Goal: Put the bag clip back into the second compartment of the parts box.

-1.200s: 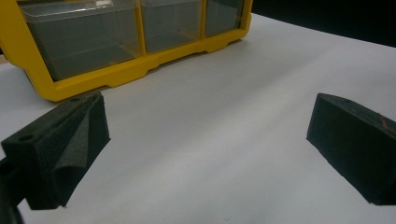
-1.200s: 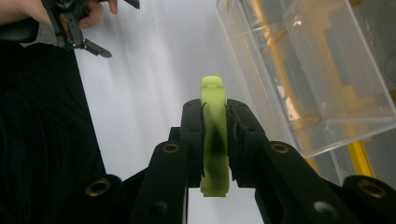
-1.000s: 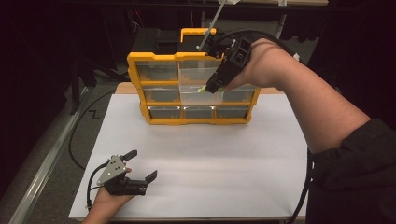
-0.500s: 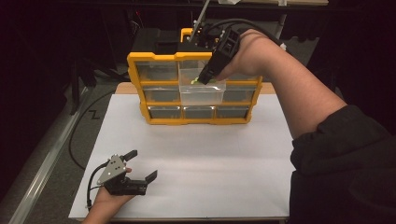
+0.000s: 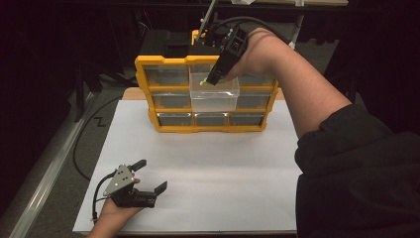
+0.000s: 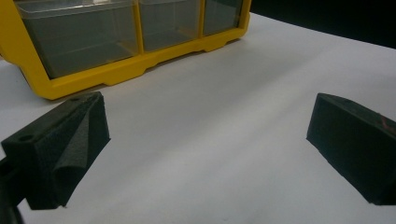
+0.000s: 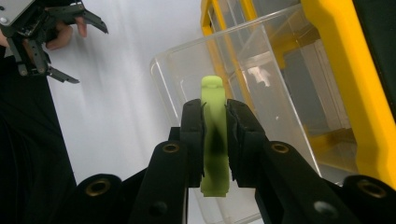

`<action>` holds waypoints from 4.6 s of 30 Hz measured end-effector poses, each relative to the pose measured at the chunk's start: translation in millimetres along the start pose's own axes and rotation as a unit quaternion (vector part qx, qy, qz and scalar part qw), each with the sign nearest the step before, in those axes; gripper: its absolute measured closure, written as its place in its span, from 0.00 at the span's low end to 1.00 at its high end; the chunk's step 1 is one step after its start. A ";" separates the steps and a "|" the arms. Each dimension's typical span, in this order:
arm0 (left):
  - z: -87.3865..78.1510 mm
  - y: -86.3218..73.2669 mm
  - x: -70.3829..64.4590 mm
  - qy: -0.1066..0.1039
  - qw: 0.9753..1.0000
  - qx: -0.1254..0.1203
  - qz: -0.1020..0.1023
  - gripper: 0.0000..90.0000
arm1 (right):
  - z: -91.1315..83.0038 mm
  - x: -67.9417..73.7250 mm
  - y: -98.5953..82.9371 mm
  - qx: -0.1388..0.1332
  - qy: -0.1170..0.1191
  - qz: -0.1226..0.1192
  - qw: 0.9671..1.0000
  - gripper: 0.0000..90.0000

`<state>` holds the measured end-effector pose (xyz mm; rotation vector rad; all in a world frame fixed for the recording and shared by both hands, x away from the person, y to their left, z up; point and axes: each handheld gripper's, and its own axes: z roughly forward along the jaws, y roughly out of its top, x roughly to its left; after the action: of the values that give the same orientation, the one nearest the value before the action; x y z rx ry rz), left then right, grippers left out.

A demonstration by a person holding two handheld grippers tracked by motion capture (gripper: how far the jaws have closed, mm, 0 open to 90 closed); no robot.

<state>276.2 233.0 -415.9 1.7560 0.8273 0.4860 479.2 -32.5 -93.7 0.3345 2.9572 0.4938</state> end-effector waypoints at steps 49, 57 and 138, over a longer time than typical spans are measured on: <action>0.8 0.3 1.8 -0.006 1.000 -0.001 -0.002 0.00 | 9.1 -6.5 -11.7 -0.001 -0.010 0.033 0.999 0.44; 1.6 0.7 1.5 -0.006 1.000 -0.001 -0.003 0.00 | -5.2 15.3 -39.1 0.003 -0.018 0.035 0.999 0.42; 2.0 -1.2 5.0 0.014 1.000 0.007 -0.015 0.00 | 225.5 103.0 -292.6 -0.237 -0.093 0.224 0.941 0.00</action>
<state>280.6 235.6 -418.0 1.7504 0.8759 0.4869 357.8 -209.0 -411.9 0.9345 2.4600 1.1265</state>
